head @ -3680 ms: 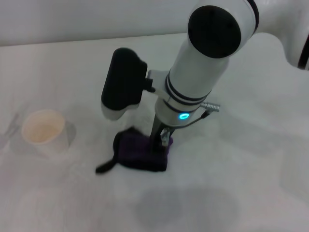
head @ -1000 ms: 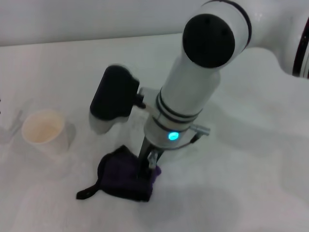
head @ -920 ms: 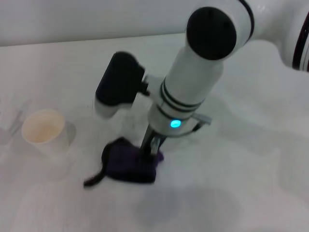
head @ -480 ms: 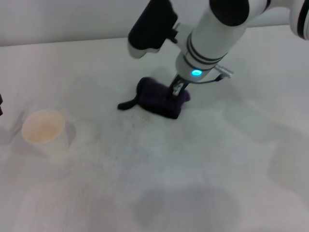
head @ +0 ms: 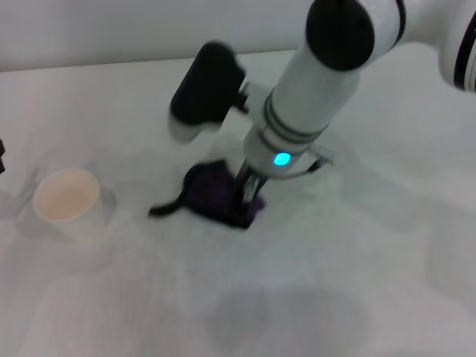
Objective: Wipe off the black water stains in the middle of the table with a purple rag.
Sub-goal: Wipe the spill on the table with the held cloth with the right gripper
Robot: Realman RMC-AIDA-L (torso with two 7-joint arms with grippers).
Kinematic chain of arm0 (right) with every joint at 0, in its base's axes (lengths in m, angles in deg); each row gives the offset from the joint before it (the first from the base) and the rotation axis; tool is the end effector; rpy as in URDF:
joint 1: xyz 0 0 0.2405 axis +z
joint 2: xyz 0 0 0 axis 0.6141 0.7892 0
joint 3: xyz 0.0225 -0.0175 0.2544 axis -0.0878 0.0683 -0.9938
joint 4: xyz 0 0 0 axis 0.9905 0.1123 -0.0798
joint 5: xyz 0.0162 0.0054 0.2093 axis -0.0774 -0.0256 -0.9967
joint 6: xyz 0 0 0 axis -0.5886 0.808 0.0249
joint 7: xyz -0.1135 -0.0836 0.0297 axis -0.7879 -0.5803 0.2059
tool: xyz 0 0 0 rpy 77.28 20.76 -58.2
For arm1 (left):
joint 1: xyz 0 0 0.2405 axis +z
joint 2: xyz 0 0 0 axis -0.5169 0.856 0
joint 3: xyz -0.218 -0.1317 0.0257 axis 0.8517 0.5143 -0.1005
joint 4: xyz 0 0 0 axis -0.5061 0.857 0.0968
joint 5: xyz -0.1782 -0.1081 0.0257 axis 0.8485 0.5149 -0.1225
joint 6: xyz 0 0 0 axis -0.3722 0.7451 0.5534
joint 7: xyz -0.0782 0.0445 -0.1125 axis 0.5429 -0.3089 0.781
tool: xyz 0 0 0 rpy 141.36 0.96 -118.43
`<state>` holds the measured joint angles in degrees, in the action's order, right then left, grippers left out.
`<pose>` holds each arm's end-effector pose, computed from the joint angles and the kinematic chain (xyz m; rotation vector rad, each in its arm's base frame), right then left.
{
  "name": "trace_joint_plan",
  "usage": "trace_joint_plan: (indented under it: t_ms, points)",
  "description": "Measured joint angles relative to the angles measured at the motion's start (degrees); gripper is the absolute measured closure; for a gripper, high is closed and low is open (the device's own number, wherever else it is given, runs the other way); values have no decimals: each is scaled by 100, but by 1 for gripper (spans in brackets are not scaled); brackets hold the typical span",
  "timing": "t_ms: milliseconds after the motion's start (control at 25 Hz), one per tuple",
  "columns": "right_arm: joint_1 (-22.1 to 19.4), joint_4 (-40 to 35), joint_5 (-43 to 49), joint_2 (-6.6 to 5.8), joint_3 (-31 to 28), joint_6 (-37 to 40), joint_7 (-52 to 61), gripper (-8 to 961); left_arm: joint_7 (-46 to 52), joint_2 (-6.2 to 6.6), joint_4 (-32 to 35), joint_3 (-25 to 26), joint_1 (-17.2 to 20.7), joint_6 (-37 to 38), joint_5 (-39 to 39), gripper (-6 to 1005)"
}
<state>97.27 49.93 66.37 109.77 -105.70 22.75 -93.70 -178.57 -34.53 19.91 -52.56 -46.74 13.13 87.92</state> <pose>0.1325 0.3717 -0.1269 -2.7327 0.5760 -0.7053 -0.3687 0.3011 0.0214 -1.8843 -0.4648 -0.5419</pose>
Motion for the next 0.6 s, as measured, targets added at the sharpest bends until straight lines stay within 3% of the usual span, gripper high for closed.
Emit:
trace_joint_plan:
  t_ms: [200, 320, 480, 600]
  points:
    - [154, 586, -1164, 4, 956, -200, -245, 821, 0, 2, 0, -4, -39, 11, -18, 114]
    - [192, 584, -1390, 5, 1041, -232, -392, 821, 0, 3, 0, -4, -44, 12, -23, 114]
    - [270, 246, -1227, 0, 771, -131, -410, 821, 0, 3, 0, 15, -28, 14, -27, 114]
    - [300, -357, -456, 2, 86, 160, -283, 821, -6, 3, 0, 21, -12, 13, -29, 113]
